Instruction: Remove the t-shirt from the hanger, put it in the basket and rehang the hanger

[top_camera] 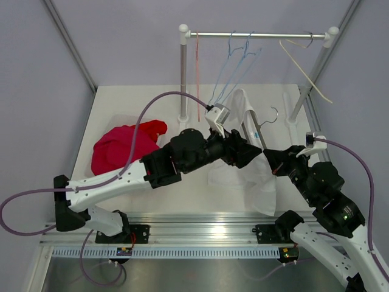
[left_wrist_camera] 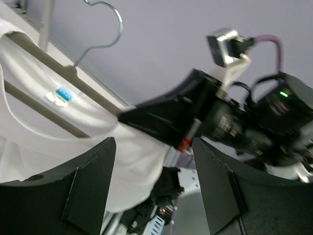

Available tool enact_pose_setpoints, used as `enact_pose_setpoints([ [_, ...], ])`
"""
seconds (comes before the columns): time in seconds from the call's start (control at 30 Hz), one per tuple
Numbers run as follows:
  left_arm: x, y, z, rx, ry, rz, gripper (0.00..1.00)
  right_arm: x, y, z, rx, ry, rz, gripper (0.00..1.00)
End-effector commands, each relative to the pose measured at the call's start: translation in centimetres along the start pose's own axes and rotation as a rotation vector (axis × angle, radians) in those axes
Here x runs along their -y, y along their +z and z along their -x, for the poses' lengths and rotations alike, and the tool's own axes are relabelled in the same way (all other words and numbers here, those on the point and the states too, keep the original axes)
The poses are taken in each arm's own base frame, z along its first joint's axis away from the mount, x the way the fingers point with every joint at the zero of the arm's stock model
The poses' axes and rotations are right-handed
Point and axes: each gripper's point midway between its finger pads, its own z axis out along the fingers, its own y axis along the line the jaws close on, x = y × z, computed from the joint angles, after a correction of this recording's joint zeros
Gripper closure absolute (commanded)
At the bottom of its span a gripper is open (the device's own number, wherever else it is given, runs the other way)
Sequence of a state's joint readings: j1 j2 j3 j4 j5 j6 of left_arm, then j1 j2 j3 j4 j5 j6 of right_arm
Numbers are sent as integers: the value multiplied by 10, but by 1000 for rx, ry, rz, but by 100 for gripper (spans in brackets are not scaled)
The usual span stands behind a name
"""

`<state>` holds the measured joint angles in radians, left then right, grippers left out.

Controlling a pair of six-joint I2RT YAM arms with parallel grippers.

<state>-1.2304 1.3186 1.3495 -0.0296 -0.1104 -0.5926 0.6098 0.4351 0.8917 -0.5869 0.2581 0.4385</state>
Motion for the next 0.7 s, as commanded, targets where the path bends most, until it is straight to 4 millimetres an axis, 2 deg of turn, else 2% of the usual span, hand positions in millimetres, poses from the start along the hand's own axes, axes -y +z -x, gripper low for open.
enact_pose_setpoints([
  [0.0,1,27,37,134,13,63,31,-33,-11,37,103,1,148,100],
  [0.1,-10,51,35,141,23,128,29,-41,-18,45,118,-14,188,100],
  [0.17,-37,68,21,91,22,207,25,-45,-20,49,128,-25,207,100],
  [0.2,-38,72,23,81,-3,194,25,-45,-21,50,131,-36,207,100],
  [0.23,-52,77,27,85,-49,213,25,-46,-23,53,132,-40,213,100],
  [0.27,-60,84,19,63,-65,215,25,-47,-25,55,137,-40,219,100],
  [0.33,-69,91,21,65,-102,201,25,-51,-29,58,144,-44,237,100],
  [0.4,-66,97,18,58,-112,167,27,-52,-30,59,145,-44,243,100],
  [0.5,-50,101,23,86,-121,77,32,-55,-30,56,126,-44,259,100],
  [0.63,-39,92,41,161,-124,26,37,-58,-31,47,94,-38,285,100],
  [0.67,-44,90,37,163,-126,38,41,-59,-31,45,83,-33,291,100],
])
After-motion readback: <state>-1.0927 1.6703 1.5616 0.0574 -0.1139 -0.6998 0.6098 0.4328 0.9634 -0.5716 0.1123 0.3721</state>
